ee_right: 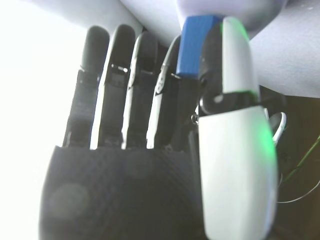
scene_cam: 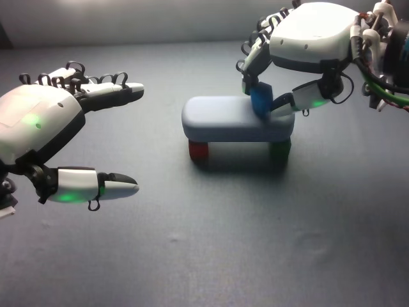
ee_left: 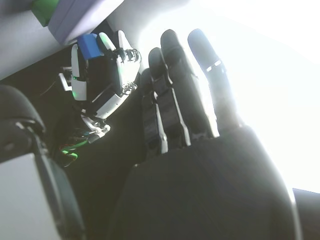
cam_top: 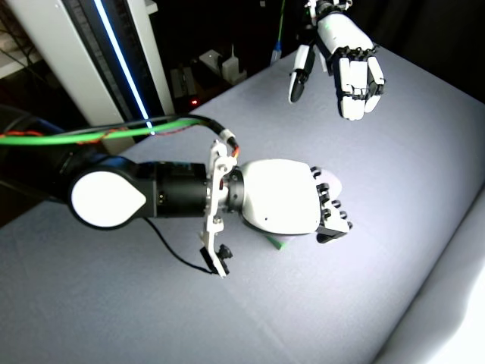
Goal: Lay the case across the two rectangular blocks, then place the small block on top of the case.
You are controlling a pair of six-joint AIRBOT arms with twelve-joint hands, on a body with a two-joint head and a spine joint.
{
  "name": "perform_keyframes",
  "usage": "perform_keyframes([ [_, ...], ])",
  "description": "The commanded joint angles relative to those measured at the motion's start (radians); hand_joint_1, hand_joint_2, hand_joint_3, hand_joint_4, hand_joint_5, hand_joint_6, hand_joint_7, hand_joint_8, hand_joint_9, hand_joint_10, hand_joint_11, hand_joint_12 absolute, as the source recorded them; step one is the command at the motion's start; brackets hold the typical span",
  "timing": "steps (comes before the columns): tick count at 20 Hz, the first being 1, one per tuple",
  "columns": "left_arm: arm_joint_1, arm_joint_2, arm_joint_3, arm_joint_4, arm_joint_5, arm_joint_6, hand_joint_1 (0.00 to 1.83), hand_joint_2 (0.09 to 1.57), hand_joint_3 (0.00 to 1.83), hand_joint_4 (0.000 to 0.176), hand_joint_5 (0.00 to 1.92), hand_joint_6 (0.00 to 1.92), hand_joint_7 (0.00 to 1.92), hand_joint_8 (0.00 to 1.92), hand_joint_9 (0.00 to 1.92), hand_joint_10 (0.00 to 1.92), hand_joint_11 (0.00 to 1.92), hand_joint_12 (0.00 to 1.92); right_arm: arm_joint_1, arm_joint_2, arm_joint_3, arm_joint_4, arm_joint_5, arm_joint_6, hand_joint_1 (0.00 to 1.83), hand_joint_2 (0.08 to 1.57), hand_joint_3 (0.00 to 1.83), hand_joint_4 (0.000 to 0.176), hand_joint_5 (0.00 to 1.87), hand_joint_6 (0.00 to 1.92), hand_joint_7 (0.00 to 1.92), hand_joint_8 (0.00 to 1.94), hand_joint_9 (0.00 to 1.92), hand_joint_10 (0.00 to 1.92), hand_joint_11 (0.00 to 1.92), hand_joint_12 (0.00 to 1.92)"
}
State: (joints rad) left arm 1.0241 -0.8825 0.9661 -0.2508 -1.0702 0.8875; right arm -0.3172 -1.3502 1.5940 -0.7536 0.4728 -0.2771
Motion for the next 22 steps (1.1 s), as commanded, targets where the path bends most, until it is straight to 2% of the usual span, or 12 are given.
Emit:
perform_keyframes([
  [1, -0.013, -0.006, 0.005, 0.008, -0.122, -0.007, 0.85, 0.85, 0.0, 0.0, 0.46, 0.0, 0.56, 0.0, 0.6, 0.0, 0.16, 1.03, 0.003, 0.005, -0.001, 0.032, 0.077, 0.0, 1.08, 1.03, 0.0, 0.0, 0.82, 0.01, 0.69, 0.0, 0.61, 0.42, 0.32, 1.36],
  [9, -0.015, -0.008, 0.005, 0.012, -0.122, -0.01, 0.88, 0.86, 0.0, 0.0, 0.47, 0.0, 0.56, 0.0, 0.62, 0.01, 0.16, 1.11, 0.002, 0.005, 0.003, 0.032, 0.063, 0.0, 1.04, 1.04, 0.0, 0.0, 0.72, 0.0, 0.63, 0.0, 0.65, 0.23, 0.28, 1.34],
  [10, -0.015, -0.008, 0.005, 0.012, -0.122, -0.01, 0.88, 0.86, 0.0, 0.0, 0.47, 0.0, 0.56, 0.0, 0.62, 0.01, 0.16, 1.11, 0.002, 0.005, 0.004, 0.032, 0.062, 0.0, 0.99, 1.04, 0.0, 0.045, 0.61, 0.0, 0.56, 0.0, 0.62, 0.21, 0.26, 1.33],
  [11, -0.015, -0.008, 0.005, 0.012, -0.123, -0.01, 0.87, 0.86, 0.0, 0.0, 0.46, 0.0, 0.57, 0.0, 0.63, 0.01, 0.17, 1.07, 0.002, 0.005, 0.004, 0.032, 0.061, 0.0, 0.94, 1.03, 0.0, 0.059, 0.49, 0.0, 0.46, 0.0, 0.55, 0.17, 0.21, 1.3],
  [12, -0.015, -0.008, 0.005, 0.012, -0.124, -0.011, 0.88, 0.86, 0.0, 0.0, 0.46, 0.0, 0.58, 0.01, 0.64, 0.01, 0.18, 1.06, 0.002, 0.005, 0.004, 0.032, 0.061, 0.0, 0.85, 1.01, 0.0, 0.117, 0.28, 0.0, 0.33, 0.0, 0.46, 0.1, 0.13, 1.31],
  [13, -0.014, -0.008, 0.004, 0.012, -0.126, -0.011, 0.88, 0.86, 0.0, 0.0, 0.46, 0.0, 0.59, 0.01, 0.64, 0.01, 0.17, 1.05, 0.002, 0.005, 0.003, 0.034, 0.061, 0.0, 0.82, 0.97, 0.0, 0.116, 0.11, 0.0, 0.2, 0.0, 0.33, 0.03, 0.03, 1.17],
  [14, -0.014, -0.009, 0.004, 0.012, -0.127, -0.012, 0.87, 0.86, 0.0, 0.0, 0.45, 0.0, 0.58, 0.0, 0.64, 0.01, 0.17, 1.05, 0.002, 0.005, -0.002, 0.045, 0.062, 0.0, 0.81, 0.95, 0.0, 0.129, 0.03, 0.0, 0.11, 0.0, 0.23, 0.01, 0.0, 1.0],
  [15, -0.014, -0.009, 0.004, 0.011, -0.129, -0.013, 0.87, 0.86, 0.0, 0.0, 0.45, 0.0, 0.58, 0.0, 0.63, 0.0, 0.14, 1.04, 0.002, 0.005, -0.004, 0.05, 0.064, 0.0, 0.82, 0.93, 0.0, 0.159, 0.0, 0.0, 0.03, 0.0, 0.07, 0.02, 0.0, 0.54],
  [16, -0.014, -0.01, 0.004, 0.011, -0.133, -0.015, 0.87, 0.85, 0.0, 0.0, 0.46, 0.0, 0.58, 0.0, 0.63, 0.0, 0.16, 1.05, 0.002, 0.005, -0.009, 0.066, 0.079, 0.0, 0.73, 0.93, 0.0, 0.173, 0.0, 0.0, 0.01, 0.0, 0.03, 0.01, 0.0, 0.18],
  [17, -0.011, -0.01, 0.003, 0.009, -0.136, -0.017, 0.86, 0.86, 0.0, 0.0, 0.46, 0.0, 0.57, 0.0, 0.63, 0.0, 0.18, 1.04, 0.002, 0.012, -0.012, 0.094, 0.101, 0.0, 0.69, 0.92, 0.0, 0.175, 0.0, 0.0, 0.0, 0.0, 0.0, 0.0, 0.0, 0.11],
  [20, -0.004, -0.006, -0.003, 0.003, -0.162, -0.02, 0.87, 0.85, 0.0, 0.0, 0.42, 0.0, 0.58, 0.0, 0.64, 0.0, 0.23, 1.0, 0.002, 0.073, -0.036, 0.232, 0.215, -0.024, 0.7, 0.93, 0.0, 0.176, 0.0, 0.0, 0.0, 0.0, 0.0, 0.0, 0.0, 0.26],
  [22, 0.001, 0.002, -0.012, -0.002, -0.193, -0.022, 0.9, 0.85, 0.0, 0.0, 0.39, 0.0, 0.52, 0.0, 0.54, 0.0, 0.07, 1.16, -0.013, 0.134, -0.088, 0.312, 0.288, -0.081, 0.63, 0.92, 0.0, 0.176, 0.0, 0.0, 0.0, 0.0, 0.0, 0.0, 0.0, 0.01],
])
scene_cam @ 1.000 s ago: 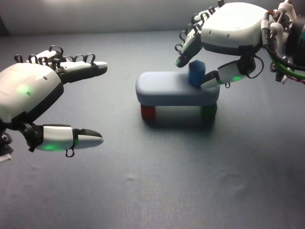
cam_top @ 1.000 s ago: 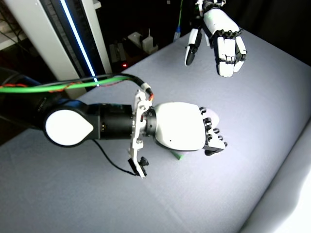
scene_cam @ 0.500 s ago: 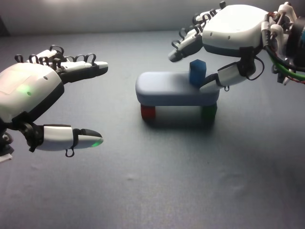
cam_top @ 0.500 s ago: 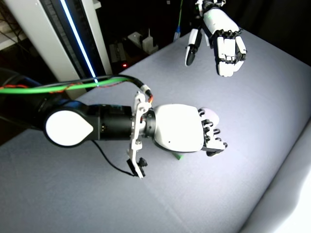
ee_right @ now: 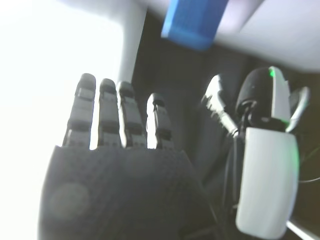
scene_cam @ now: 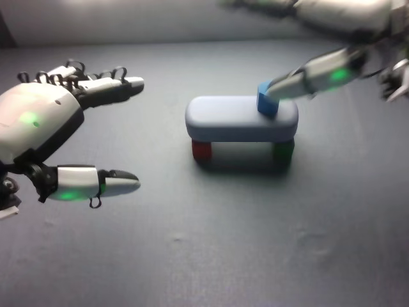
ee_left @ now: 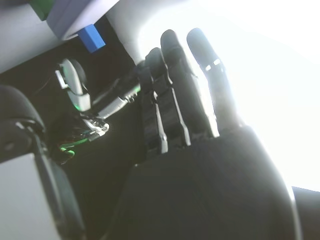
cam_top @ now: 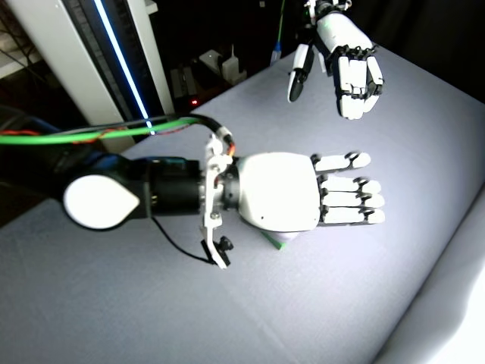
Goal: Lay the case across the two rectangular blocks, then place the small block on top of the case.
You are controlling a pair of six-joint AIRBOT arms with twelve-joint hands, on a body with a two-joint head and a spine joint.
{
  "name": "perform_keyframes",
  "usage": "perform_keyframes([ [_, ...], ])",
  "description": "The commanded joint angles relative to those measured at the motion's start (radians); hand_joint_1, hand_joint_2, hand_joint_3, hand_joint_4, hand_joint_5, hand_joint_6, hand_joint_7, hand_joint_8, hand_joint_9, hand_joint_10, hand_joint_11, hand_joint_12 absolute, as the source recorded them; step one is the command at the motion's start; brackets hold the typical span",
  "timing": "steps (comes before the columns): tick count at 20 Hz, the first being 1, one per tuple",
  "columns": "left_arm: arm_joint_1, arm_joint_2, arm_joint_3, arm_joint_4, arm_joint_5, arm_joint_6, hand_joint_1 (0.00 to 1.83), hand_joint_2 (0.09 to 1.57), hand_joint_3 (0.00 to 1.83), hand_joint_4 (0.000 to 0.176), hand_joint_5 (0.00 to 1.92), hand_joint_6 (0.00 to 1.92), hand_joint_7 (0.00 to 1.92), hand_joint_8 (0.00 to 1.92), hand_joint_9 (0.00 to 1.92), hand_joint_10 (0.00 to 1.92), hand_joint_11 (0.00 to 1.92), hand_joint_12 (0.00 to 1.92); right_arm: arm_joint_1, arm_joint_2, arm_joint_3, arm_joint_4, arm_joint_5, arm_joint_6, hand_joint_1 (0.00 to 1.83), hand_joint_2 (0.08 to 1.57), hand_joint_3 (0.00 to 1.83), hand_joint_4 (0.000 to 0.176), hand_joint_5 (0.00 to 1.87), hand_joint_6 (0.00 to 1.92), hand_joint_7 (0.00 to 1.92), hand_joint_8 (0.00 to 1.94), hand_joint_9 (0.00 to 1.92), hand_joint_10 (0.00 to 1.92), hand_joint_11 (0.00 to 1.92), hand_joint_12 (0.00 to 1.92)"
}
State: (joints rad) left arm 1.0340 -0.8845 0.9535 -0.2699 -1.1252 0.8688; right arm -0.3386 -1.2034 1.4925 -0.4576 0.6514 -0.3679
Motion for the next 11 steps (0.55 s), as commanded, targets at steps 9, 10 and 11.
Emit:
perform_keyframes([
  [9, 0.07, 0.061, -0.057, -0.012, -0.398, -0.035, 0.71, 0.93, 0.02, 0.104, 0.01, 0.0, 0.14, 0.0, 0.23, 0.0, 0.0, 1.14, -0.304, 0.185, -0.206, 0.327, 0.615, -0.054, 0.81, 0.9, 0.0, 0.172, 0.0, 0.0, 0.0, 0.0, 0.0, 0.0, 0.0, 0.0],
  [10, 0.07, 0.062, -0.059, -0.012, -0.408, -0.036, 0.68, 0.94, 0.02, 0.097, 0.0, 0.0, 0.12, 0.0, 0.2, 0.0, 0.0, 1.2, -0.335, 0.192, -0.22, 0.348, 0.652, -0.054, 0.83, 0.92, 0.01, 0.134, 0.0, 0.0, 0.0, 0.0, 0.0, 0.0, 0.02, 0.01],
  [11, 0.071, 0.064, -0.061, -0.011, -0.419, -0.036, 0.64, 0.94, 0.01, 0.096, 0.0, 0.0, 0.1, 0.0, 0.2, 0.0, 0.0, 1.29, -0.372, 0.201, -0.238, 0.375, 0.701, -0.054, 0.72, 0.93, 0.01, 0.137, 0.0, 0.0, 0.02, 0.01, 0.05, 0.02, 0.06, 0.03],
])
